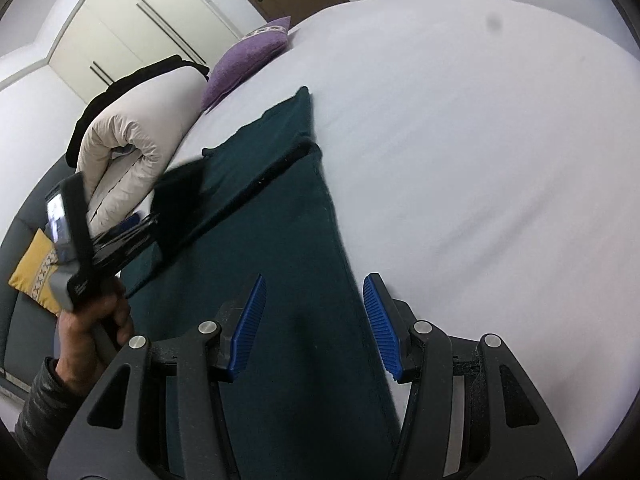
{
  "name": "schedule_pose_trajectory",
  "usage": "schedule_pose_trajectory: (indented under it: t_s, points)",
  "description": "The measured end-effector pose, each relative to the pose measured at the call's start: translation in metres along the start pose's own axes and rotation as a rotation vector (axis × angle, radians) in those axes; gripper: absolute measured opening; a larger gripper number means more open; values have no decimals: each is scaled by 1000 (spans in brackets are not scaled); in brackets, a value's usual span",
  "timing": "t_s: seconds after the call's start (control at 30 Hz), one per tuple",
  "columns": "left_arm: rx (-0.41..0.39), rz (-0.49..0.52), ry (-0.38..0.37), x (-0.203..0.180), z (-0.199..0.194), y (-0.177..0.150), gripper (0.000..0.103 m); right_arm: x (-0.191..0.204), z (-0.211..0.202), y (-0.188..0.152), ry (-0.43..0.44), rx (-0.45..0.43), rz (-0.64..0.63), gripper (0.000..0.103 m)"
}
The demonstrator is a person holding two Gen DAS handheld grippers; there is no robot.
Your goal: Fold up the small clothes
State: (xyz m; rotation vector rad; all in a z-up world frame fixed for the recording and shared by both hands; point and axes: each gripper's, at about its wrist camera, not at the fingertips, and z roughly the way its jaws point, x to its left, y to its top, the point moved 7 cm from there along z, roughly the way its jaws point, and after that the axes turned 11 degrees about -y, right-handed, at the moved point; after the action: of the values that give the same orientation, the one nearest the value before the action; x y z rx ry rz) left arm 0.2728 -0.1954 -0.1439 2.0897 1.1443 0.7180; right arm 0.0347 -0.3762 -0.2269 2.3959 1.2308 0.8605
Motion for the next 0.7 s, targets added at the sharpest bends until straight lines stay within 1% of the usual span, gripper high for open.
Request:
schedule_pose_trajectory:
  t_s: [0.07,0.17,0.3,0.37,0.47,0.53,0.6,0.7]
  points:
    - [-13,-15,-11,7,-11,0,91,9,2,5,2,-3,-15,50]
    - [-20,-91,-73,25,-22,-4,91,27,3,15,15,-11,-45,50]
    - [-15,-179,-79,63,-29,-25,91,70,5,38,55,-25,-138,50]
    - [-14,-259,-79,90,-32,-37,91,95,15,51,84,-8,-172,52]
    - [-15,-426,-89,139,-36,-62,91,134,40,66,127,50,-219,56]
    - [-18,-525,-88,172,-39,-79,91,155,61,74,124,87,-234,56]
    - [-17,-585,-77,198,-42,-94,90,170,88,79,101,135,-251,56]
    - [-26,-619,-65,218,-45,-105,89,182,129,80,46,212,-256,56]
